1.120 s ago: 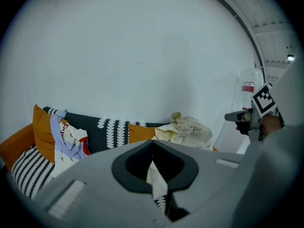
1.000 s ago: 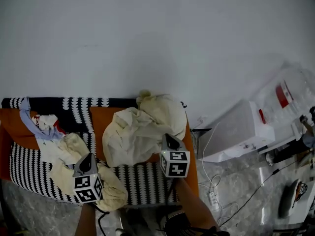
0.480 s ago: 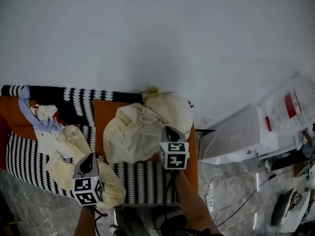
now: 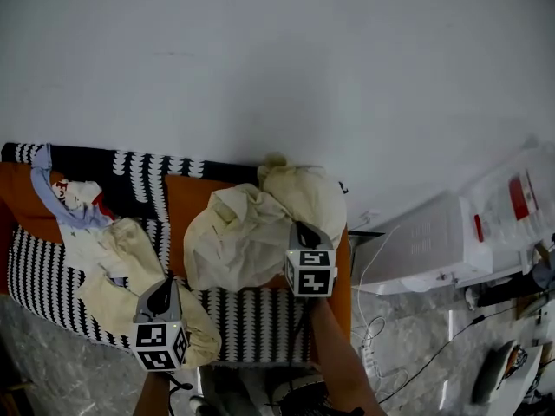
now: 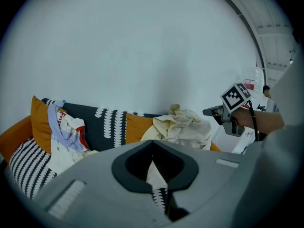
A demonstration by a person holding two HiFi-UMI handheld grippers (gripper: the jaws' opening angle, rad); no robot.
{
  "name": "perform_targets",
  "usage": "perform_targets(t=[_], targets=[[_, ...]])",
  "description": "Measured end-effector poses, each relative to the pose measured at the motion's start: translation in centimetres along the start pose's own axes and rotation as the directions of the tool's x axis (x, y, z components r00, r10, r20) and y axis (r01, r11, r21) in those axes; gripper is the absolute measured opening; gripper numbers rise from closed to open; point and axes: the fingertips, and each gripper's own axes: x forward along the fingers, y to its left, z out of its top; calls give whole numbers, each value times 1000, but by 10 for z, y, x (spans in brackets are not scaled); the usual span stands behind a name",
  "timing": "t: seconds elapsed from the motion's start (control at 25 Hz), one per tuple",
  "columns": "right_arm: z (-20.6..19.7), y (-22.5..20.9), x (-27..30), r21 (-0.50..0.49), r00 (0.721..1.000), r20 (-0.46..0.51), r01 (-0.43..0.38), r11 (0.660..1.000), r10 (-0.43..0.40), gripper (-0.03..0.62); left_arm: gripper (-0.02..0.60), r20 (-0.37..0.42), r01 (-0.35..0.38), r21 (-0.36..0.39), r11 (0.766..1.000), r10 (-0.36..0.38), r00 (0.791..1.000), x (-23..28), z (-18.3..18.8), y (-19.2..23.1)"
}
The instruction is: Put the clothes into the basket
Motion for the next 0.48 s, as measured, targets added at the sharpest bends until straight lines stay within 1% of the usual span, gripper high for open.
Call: perform_targets(t=[0.12,0.16,0.2,0.36,0.44,0.48], targets=[[5,-1,6,10,999,36,-11,1000,11,6,6,-3,-5,-8,1000,5,1000,3,-1,6],[6,0,9,17,999,43,-21,1000,20,137,6,-4,-8,-12,1000,7,1000,4,-2,8],[7,1,11,22,999,45,-29,999,28,190,6,-6,-9,-15,1000,9,1000,5,-3,10],[5,4,24,-15,999,13,-38,999,38,192,6,-18,-17,-23,1000,17,1000,9,-7,18],[4,5,31,-31,999,-10,-47,998,47,219,6,-22,-22,-31,999,21,1000,12,-9,23],[4,5,34,-42,999,-19,-48,998,47,219,6,-24,-25,-36,999,24,999,14,-10,25]])
